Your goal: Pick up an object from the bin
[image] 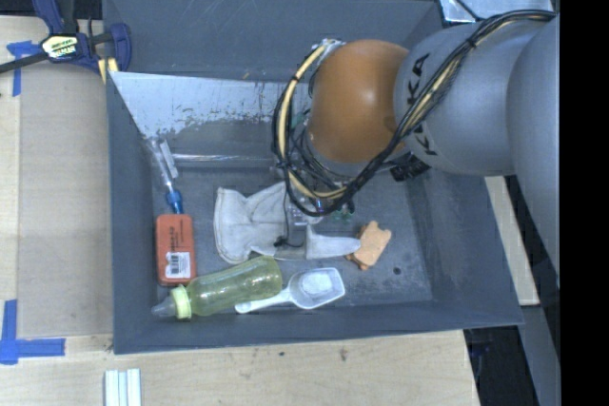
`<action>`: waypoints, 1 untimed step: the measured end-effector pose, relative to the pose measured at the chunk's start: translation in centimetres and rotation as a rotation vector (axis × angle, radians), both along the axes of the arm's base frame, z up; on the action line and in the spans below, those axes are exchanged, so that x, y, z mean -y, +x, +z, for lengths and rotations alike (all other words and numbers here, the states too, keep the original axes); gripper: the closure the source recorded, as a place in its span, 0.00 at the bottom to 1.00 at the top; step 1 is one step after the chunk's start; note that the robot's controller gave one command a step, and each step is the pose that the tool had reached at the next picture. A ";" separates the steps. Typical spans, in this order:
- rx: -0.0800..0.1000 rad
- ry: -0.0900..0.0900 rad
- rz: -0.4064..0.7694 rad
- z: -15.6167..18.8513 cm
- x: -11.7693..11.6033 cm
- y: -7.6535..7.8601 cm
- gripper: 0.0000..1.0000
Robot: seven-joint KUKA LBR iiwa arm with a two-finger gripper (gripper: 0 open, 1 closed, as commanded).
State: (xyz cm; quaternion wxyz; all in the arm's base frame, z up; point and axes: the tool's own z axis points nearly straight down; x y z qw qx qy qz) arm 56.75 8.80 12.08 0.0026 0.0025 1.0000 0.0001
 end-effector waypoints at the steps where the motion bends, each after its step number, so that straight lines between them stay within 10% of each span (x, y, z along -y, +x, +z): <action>1: -0.004 0.001 -0.013 -3.6 0.5 0.8 1.00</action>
Offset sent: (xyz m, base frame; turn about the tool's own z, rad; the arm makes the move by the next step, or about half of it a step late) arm 0.0000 0.0000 0.0000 0.0000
